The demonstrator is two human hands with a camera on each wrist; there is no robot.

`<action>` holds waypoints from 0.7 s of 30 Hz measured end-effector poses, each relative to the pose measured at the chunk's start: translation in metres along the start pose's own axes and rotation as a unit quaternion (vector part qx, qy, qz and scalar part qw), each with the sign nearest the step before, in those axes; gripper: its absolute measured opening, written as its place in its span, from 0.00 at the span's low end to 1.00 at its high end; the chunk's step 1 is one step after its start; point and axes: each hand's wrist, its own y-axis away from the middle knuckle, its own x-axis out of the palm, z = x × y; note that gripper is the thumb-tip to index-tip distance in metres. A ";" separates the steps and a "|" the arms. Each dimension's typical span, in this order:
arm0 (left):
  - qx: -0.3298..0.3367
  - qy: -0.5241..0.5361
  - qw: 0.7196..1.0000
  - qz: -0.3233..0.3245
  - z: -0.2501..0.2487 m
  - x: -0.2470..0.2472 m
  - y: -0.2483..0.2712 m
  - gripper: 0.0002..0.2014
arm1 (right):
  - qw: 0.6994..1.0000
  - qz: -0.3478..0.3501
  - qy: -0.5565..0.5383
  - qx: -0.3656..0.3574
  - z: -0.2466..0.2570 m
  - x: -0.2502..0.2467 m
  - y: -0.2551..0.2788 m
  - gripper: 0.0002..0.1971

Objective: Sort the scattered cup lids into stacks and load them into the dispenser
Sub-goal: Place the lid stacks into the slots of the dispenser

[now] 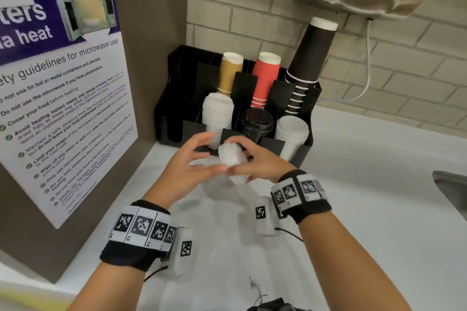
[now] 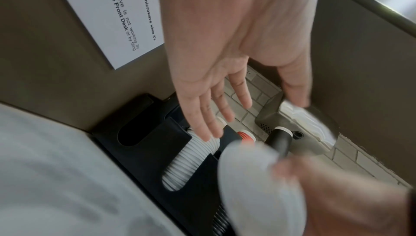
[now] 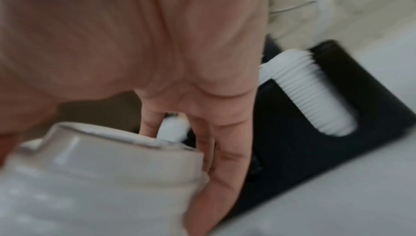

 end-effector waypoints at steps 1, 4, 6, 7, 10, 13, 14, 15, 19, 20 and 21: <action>-0.004 0.007 1.000 0.021 -0.002 0.003 0.001 0.39 | 0.998 -0.017 -0.061 -0.025 0.005 -0.001 0.009 0.31; 0.011 0.033 0.996 0.077 -0.008 0.016 0.005 0.49 | 0.983 -0.023 -0.165 -0.080 0.017 0.003 0.034 0.33; 0.028 0.059 0.994 0.092 -0.014 0.025 0.006 0.50 | 0.976 -0.029 -0.191 -0.098 0.019 0.006 0.046 0.34; 0.034 0.068 0.993 0.095 -0.017 0.029 0.006 0.50 | 0.974 -0.038 -0.200 -0.102 0.019 0.007 0.051 0.35; 0.044 0.083 0.989 0.115 -0.020 0.033 0.005 0.49 | 0.973 -0.062 -0.195 -0.106 0.017 0.002 0.063 0.35; 0.040 0.096 0.984 0.148 -0.019 0.035 0.005 0.48 | 0.976 -0.070 -0.180 -0.099 0.013 -0.005 0.071 0.38; 0.038 0.097 0.983 0.153 -0.020 0.037 0.004 0.48 | 0.975 -0.072 -0.186 -0.096 0.011 -0.006 0.073 0.39; 0.038 0.096 0.982 0.156 -0.020 0.039 0.004 0.48 | 0.974 -0.074 -0.192 -0.097 0.010 -0.007 0.075 0.38; 0.042 0.084 0.983 0.160 -0.025 0.046 0.002 0.49 | 0.970 -0.103 -0.195 -0.099 0.008 -0.009 0.080 0.38; 0.043 0.081 0.983 0.160 -0.026 0.047 0.002 0.50 | 0.969 -0.110 -0.195 -0.101 0.008 -0.009 0.081 0.38; 0.042 0.080 0.983 0.160 -0.026 0.048 0.001 0.50 | 0.969 -0.118 -0.193 -0.102 0.008 -0.009 0.081 0.38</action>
